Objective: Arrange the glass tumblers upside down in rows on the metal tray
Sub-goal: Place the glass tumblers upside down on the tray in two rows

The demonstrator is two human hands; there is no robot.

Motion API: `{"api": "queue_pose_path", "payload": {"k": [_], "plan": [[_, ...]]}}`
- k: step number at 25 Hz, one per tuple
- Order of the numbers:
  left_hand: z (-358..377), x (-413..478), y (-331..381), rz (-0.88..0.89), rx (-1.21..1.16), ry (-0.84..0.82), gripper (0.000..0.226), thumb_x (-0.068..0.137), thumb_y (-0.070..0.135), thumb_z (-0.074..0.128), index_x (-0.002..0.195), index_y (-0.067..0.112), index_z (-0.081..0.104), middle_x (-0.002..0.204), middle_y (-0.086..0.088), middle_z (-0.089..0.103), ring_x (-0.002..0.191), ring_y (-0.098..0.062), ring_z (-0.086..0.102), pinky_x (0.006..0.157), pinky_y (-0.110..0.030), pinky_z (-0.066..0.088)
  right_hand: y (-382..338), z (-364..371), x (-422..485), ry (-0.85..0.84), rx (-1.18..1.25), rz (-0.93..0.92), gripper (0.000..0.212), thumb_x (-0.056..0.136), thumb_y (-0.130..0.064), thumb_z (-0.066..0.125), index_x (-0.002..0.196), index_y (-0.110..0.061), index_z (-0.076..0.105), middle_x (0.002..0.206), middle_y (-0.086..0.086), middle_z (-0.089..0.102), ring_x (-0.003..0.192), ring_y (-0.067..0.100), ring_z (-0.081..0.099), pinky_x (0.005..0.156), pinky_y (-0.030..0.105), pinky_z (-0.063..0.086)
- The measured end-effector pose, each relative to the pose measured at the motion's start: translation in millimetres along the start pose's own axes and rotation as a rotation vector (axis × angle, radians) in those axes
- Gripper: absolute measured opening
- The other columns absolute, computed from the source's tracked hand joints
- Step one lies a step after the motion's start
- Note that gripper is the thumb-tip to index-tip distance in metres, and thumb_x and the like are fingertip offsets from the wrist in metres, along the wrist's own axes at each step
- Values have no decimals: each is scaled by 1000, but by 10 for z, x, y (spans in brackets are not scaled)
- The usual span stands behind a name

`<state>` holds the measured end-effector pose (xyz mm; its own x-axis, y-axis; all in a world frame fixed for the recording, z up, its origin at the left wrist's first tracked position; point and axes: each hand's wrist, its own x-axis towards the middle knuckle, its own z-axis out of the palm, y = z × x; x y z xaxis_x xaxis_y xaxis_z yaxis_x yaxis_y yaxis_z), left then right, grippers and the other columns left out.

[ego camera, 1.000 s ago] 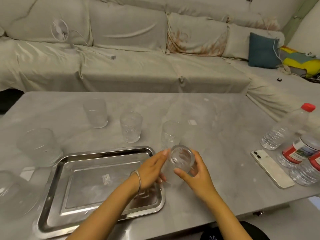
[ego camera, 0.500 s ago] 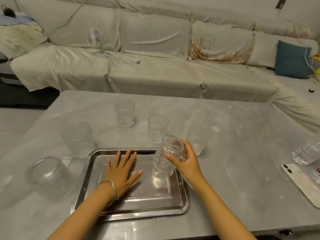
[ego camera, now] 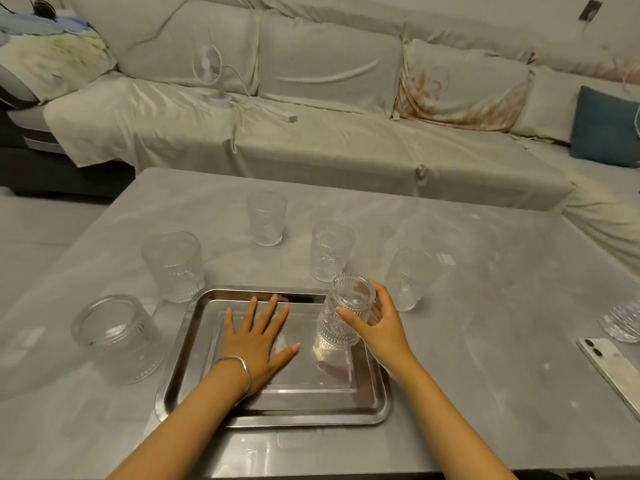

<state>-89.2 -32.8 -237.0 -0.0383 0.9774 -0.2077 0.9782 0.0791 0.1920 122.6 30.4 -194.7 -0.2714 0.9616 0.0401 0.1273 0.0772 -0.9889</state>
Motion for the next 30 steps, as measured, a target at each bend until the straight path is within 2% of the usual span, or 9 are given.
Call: {"api": "queue_pose_path", "payload": {"k": [4, 6, 9, 11, 14, 20, 25, 28, 30], "plan": [[-89, -19, 14, 29, -91, 27, 71, 88, 61, 22, 144, 30, -10, 156, 4, -16, 144, -24, -15, 115, -51, -10, -74, -47, -13, -67, -34, 17, 65, 63, -42, 77, 120, -41, 45, 124, -18, 55, 112, -3, 57, 81, 11, 50], [-234, 14, 40, 59, -290, 157, 65, 89, 56, 31, 145, 27, 14, 158, 0, 11, 143, -22, 15, 117, -41, 13, -156, -104, 30, -58, -66, 5, 72, 64, -51, 72, 128, -39, 42, 129, -23, 48, 114, -10, 50, 82, 6, 45], [-596, 257, 146, 85, -604, 356, 56, 86, 52, 44, 136, 27, 35, 143, 1, 41, 123, -18, 46, 100, -35, 43, -323, -195, 274, 5, -10, 0, 72, 66, -62, 63, 131, -36, 45, 133, -21, 48, 122, -5, 47, 86, 10, 44], [-825, 555, 236, 91, -661, 388, 61, 84, 50, 52, 137, 27, 32, 144, 1, 39, 124, -19, 45, 100, -38, 44, -403, -210, 501, 20, 52, 38, 59, 78, -56, 58, 132, -33, 47, 137, -16, 49, 126, 1, 46, 98, 19, 42], [-1019, 1016, 382, 90, -735, 286, 81, 77, 48, 64, 142, 25, 22, 151, -2, 30, 132, -23, 39, 107, -42, 38, -392, -171, 790, -52, 82, 161, 46, 92, -43, 50, 135, -27, 45, 144, -8, 45, 133, 12, 43, 112, 36, 35], [-896, 1447, 543, 61, -696, 247, 101, 58, 52, 77, 140, 23, 26, 143, -4, 42, 126, -24, 45, 102, -38, 40, -203, -173, 1006, -144, 92, 247, 51, 93, -44, 47, 139, -21, 45, 141, -4, 51, 128, 11, 49, 105, 30, 42], [-998, 1346, 474, 31, -947, 370, 87, 55, 41, 84, 127, 18, 42, 123, -5, 56, 104, -20, 56, 86, -28, 47, -289, -165, 999, -153, 104, 230, 25, 93, -44, 46, 115, -40, 55, 137, -11, 53, 126, 6, 48, 105, 27, 39], [-1203, 1133, 424, 34, -1234, 505, 76, 54, 35, 84, 119, 22, 45, 117, -1, 57, 105, -18, 58, 87, -33, 52, -431, -114, 982, -121, 135, 171, 54, 80, -58, 54, 130, -39, 44, 146, -12, 43, 134, 9, 40, 112, 34, 33], [-1364, 908, 436, 85, -1459, 499, 72, 49, 40, 80, 112, 29, 47, 119, 1, 56, 106, -15, 58, 80, -32, 57, -583, -65, 960, -146, 213, 176, 72, 75, -60, 58, 139, -33, 40, 145, -9, 43, 133, 16, 44, 109, 39, 40]]}}
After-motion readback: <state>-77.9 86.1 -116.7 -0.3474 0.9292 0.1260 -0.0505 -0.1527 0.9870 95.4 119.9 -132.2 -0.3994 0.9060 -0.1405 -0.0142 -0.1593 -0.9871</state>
